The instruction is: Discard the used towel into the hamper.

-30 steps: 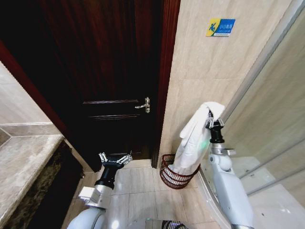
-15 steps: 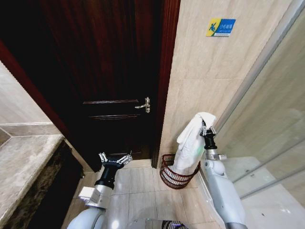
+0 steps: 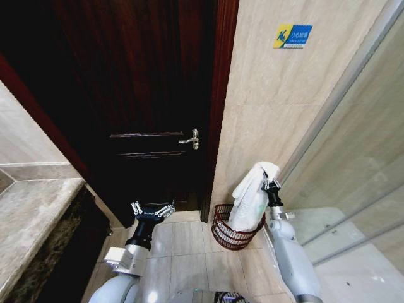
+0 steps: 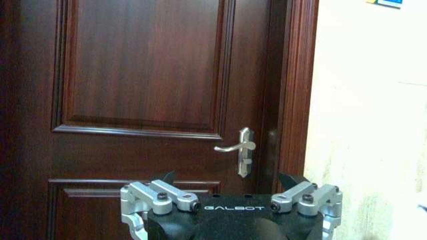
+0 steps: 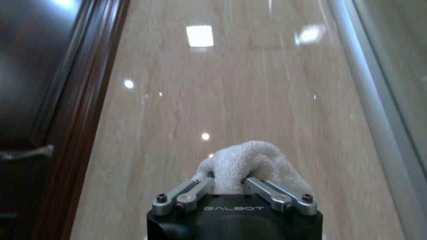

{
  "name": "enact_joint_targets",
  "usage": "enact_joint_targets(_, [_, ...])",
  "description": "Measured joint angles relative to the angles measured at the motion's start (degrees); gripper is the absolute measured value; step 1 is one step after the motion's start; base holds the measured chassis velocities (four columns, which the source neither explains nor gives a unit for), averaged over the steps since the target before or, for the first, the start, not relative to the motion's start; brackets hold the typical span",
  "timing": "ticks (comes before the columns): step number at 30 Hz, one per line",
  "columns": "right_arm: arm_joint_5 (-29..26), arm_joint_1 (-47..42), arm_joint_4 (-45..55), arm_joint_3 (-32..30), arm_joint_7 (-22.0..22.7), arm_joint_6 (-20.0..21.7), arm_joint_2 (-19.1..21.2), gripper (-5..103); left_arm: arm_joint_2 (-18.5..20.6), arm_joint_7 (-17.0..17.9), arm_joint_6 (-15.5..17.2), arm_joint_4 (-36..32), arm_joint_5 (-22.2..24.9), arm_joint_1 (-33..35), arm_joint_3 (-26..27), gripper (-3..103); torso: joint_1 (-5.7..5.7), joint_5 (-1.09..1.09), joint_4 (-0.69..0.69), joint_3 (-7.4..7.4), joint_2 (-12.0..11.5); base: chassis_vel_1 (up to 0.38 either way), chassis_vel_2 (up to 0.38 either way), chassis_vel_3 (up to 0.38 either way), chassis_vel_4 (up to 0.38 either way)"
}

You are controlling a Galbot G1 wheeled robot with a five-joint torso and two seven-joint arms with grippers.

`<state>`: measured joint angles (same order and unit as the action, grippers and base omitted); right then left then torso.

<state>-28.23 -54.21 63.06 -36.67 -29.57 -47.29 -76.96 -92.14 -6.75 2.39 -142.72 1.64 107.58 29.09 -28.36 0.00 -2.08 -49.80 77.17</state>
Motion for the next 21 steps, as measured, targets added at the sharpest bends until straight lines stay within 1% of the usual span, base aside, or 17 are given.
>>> enact_joint_targets(3, [-0.4, 1.1, -4.2, 0.2, -1.7, 0.0, -0.4, 8, 0.0, 0.0, 0.0, 0.0, 0.0, 0.0, 0.0, 100, 0.0, 0.0, 0.0, 0.0, 0.0, 0.0, 0.0, 0.0, 0.0])
enact_joint_targets(13, [0.7, 3.6, -13.3, -0.3, -2.3, 0.1, -0.8, 8, 0.0, 0.0, 0.0, 0.0, 0.0, 0.0, 0.0, 100, 0.0, 0.0, 0.0, 0.0, 0.0, 0.0, 0.0, 0.0, 0.0])
enact_joint_targets(15, [0.3, 4.4, -16.1, -0.2, -3.1, 0.1, -0.7, 8, 0.0, 0.0, 0.0, 0.0, 0.0, 0.0, 0.0, 100, 0.0, 0.0, 0.01, 0.0, 0.0, 0.0, 0.0, 0.0, 0.0])
enact_joint_targets(17, [0.2, 4.6, -16.8, -0.2, -3.4, 0.1, -0.7, 8, 0.0, 0.0, 0.0, 0.0, 0.0, 0.0, 0.0, 100, 0.0, 0.0, 0.0, 0.0, 0.0, 0.0, 0.0, 0.0, 0.0])
enact_joint_targets(20, [-0.2, 6.2, -21.7, -0.1, -4.8, 0.1, -0.8, 8, 0.0, 0.0, 0.0, 0.0, 0.0, 0.0, 0.0, 100, 0.0, 0.0, 0.0, 0.0, 0.0, 0.0, 0.0, 0.0, 0.0])
enact_joint_targets(21, [-0.2, 6.2, -21.7, -0.1, -4.8, 0.1, -0.8, 8, 0.0, 0.0, 0.0, 0.0, 0.0, 0.0, 0.0, 100, 0.0, 0.0, 0.0, 0.0, 0.0, 0.0, 0.0, 0.0, 0.0])
